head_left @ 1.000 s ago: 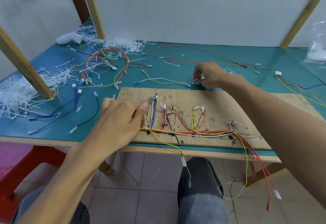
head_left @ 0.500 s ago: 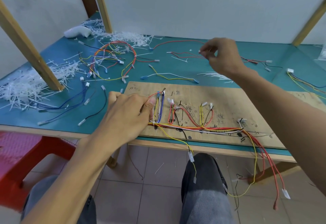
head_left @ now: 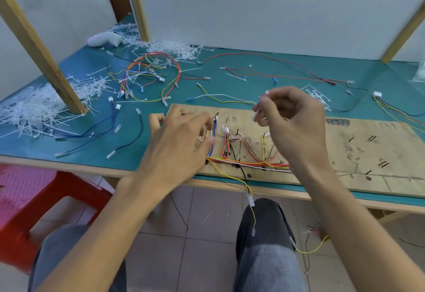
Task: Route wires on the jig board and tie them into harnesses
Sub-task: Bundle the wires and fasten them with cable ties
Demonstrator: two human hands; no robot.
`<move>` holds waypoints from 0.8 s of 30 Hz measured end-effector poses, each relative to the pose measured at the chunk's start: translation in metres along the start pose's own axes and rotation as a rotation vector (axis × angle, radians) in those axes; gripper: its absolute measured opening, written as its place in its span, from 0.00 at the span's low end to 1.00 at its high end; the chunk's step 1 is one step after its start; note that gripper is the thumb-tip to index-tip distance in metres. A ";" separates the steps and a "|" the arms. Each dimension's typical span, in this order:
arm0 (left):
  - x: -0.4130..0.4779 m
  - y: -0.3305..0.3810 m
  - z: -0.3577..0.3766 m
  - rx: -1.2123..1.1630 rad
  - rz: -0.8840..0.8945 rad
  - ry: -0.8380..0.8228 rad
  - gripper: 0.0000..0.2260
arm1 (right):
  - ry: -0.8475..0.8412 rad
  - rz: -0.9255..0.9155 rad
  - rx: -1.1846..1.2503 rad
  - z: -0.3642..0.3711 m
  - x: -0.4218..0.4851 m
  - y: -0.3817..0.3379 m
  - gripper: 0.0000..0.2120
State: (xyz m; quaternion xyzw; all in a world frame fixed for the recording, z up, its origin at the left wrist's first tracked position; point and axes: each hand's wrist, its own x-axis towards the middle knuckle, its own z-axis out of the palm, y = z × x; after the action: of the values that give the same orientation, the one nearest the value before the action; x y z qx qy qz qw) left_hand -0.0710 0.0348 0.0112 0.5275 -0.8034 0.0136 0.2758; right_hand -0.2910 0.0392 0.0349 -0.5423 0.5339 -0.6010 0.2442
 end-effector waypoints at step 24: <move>0.008 -0.002 0.014 -0.012 0.173 -0.169 0.06 | 0.299 -0.006 -0.324 0.023 -0.053 0.038 0.01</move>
State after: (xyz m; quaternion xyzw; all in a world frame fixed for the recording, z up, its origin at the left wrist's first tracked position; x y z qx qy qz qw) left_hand -0.0773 0.0224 0.0025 0.4540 -0.8663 -0.0121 0.2082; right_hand -0.2652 0.0645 -0.0239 -0.4809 0.6520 -0.5820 0.0701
